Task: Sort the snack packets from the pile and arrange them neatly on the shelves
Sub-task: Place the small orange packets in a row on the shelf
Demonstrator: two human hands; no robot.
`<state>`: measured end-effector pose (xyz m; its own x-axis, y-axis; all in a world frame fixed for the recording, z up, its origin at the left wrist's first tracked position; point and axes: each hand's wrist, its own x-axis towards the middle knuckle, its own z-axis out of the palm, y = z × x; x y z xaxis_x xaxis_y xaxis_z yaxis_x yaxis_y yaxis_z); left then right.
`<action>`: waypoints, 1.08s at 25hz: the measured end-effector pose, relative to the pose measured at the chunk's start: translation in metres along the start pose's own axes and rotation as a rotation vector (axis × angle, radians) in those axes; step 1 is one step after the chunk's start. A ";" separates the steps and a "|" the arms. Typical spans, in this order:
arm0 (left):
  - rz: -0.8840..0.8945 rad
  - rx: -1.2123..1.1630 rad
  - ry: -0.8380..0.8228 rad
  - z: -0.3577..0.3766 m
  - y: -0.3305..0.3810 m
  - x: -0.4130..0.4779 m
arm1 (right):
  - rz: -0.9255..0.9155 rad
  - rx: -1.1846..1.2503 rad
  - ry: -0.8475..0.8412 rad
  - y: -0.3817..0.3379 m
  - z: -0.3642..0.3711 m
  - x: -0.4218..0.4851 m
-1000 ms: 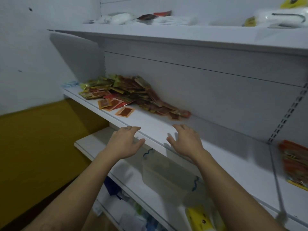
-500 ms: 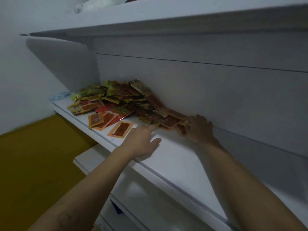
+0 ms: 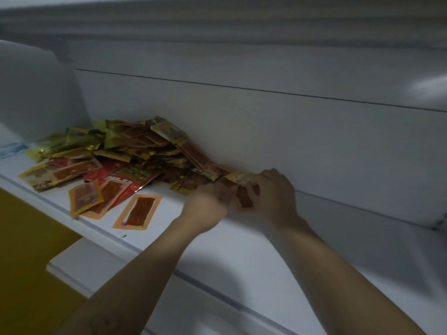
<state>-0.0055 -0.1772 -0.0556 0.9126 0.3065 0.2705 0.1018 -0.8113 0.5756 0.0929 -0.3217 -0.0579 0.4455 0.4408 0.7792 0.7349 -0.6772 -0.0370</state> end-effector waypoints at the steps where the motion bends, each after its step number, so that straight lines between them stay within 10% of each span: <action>1: -0.013 -0.146 -0.018 0.002 0.001 0.006 | -0.056 0.024 0.083 -0.006 -0.003 0.003; 7: -0.030 -0.734 -0.060 -0.010 0.007 0.035 | -0.166 0.019 0.019 -0.036 -0.018 -0.004; 14: 0.097 -0.862 -0.244 -0.014 -0.009 0.038 | 0.655 0.254 -0.136 -0.044 -0.057 -0.008; 21: 0.352 -0.505 -0.490 -0.020 0.026 0.019 | 0.667 0.258 -0.465 -0.038 -0.112 0.009; 27: 0.014 -0.724 -0.366 -0.001 0.061 0.015 | 0.893 0.535 0.010 0.011 -0.132 -0.028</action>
<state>0.0138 -0.2211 -0.0157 0.9964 0.0148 0.0835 -0.0771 -0.2520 0.9646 0.0214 -0.4195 0.0027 0.9364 -0.0991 0.3367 0.2715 -0.4035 -0.8738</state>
